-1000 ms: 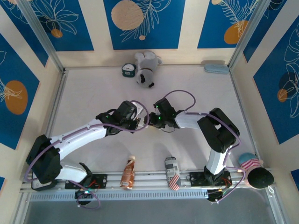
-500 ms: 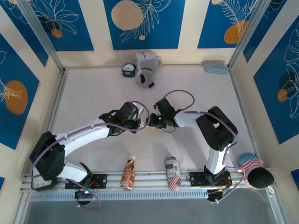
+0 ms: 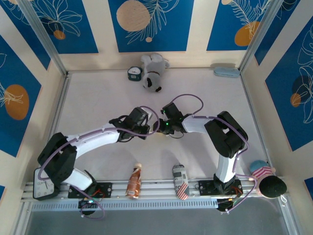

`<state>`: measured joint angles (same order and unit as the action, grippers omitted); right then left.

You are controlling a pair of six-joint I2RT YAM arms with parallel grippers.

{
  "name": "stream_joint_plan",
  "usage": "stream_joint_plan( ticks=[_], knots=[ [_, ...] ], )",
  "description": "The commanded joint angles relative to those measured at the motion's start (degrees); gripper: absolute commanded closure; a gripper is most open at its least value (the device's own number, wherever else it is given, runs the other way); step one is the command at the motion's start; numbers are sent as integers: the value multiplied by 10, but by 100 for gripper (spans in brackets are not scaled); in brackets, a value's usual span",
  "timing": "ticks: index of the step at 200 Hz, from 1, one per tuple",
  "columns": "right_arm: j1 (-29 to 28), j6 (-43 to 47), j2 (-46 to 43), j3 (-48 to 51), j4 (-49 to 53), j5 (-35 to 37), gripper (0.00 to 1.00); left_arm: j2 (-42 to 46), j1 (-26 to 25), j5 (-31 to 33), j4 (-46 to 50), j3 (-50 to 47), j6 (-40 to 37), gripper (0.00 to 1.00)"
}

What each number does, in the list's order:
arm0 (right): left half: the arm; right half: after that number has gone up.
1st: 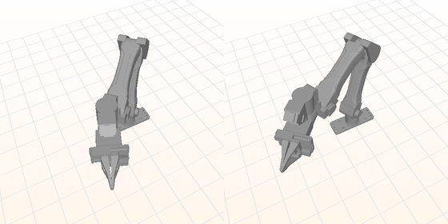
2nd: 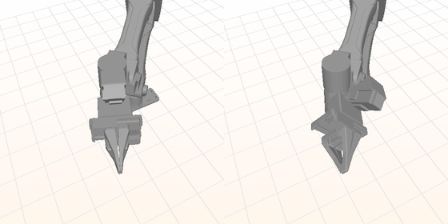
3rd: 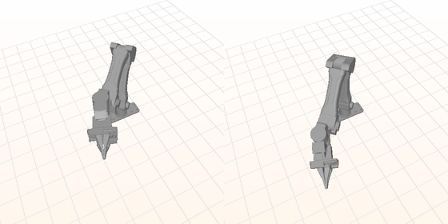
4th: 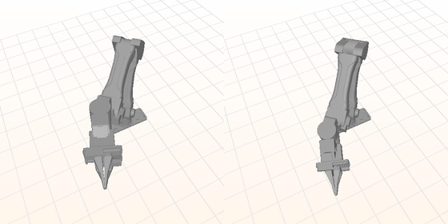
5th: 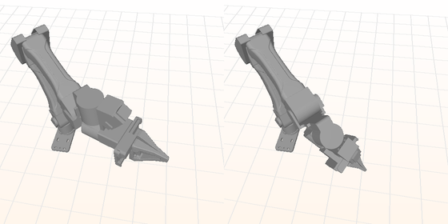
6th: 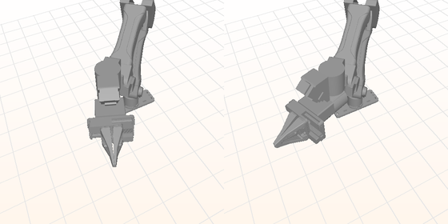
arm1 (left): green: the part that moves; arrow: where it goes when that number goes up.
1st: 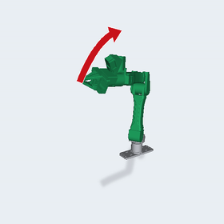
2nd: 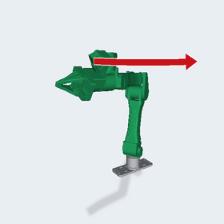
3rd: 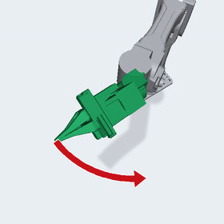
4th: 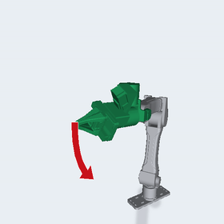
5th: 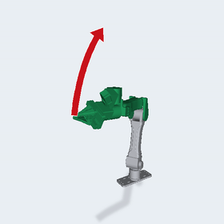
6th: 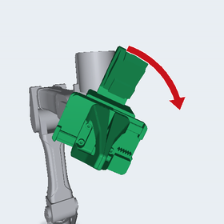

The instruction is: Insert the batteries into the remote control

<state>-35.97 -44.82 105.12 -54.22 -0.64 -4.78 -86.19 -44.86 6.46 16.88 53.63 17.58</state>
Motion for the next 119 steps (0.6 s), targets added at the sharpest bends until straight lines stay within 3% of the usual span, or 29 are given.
stream_joint_plan(
  ticks=[1,64,119],
  knots=[
    [4,5,12,8,-11,-5,71,-27,5,-13,-33,21,30,83],
    [12,-2,15,21,-31,-19,72,-83,12,-7,-74,36,59,83],
    [23,-16,14,35,-58,-37,72,-106,25,-40,-106,38,74,82]
  ],
)
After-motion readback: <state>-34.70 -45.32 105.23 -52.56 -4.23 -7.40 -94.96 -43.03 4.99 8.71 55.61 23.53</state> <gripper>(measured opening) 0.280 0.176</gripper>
